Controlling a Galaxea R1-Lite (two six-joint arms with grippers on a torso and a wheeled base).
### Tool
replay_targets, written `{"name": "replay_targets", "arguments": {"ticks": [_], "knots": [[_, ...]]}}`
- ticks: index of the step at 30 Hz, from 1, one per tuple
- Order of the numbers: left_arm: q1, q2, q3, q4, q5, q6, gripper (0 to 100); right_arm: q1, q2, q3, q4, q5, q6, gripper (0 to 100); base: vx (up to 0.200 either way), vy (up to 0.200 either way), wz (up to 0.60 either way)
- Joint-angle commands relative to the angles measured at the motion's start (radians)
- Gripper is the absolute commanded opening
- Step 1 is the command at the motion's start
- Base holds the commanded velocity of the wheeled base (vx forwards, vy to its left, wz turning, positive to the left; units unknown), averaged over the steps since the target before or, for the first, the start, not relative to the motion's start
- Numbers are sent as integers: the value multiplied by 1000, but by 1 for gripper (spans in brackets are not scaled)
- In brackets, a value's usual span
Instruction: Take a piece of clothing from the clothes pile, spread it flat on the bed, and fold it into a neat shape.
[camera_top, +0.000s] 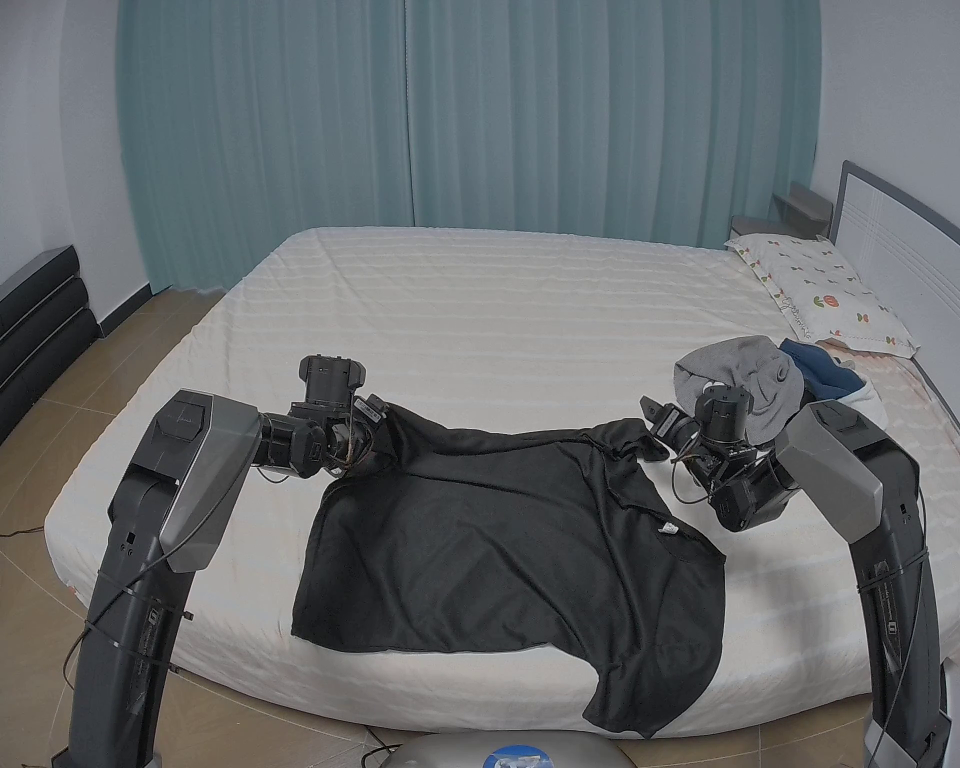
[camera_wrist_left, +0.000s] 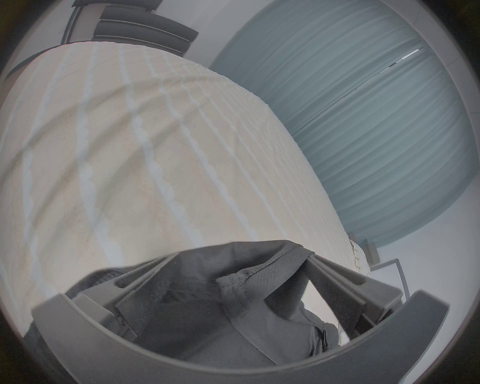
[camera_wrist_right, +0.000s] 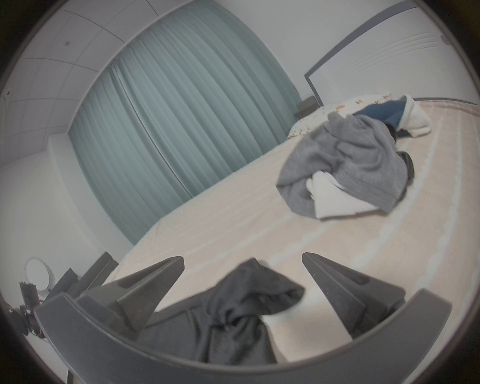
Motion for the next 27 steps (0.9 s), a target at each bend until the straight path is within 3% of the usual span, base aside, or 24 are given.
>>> {"name": "replay_targets", "arguments": {"ticks": [1, 4, 5, 10, 16, 21, 24, 27], "knots": [[35, 6, -16, 38, -2, -20, 100, -7, -52, 110, -1, 38, 5, 100, 0, 0, 0], [68, -19, -16, 49, -31, -26, 100, -4, -85, 180, -1, 72, 11, 100, 0, 0, 0], [85, -40, -15, 64, -91, -67, 100, -1, -109, 217, -1, 97, 16, 100, 0, 0, 0], [124, -91, -16, 81, -209, -181, 100, 2, -137, 255, -1, 115, 16, 100, 0, 0, 0], [144, -103, -4, 63, -215, -210, 100, 19, -175, 312, -3, 120, 40, 100, 0, 0, 0], [148, -172, 145, 53, -246, -198, 100, 35, -203, 358, 0, 129, 58, 100, 0, 0, 0], [148, -275, 338, 0, -323, -166, 100, 50, -233, 412, 2, 129, 58, 100, 0, 0, 0], [150, -336, 459, -57, -330, -167, 100, 56, -249, 435, 13, 129, 58, 100, 0, 0, 0]]}}
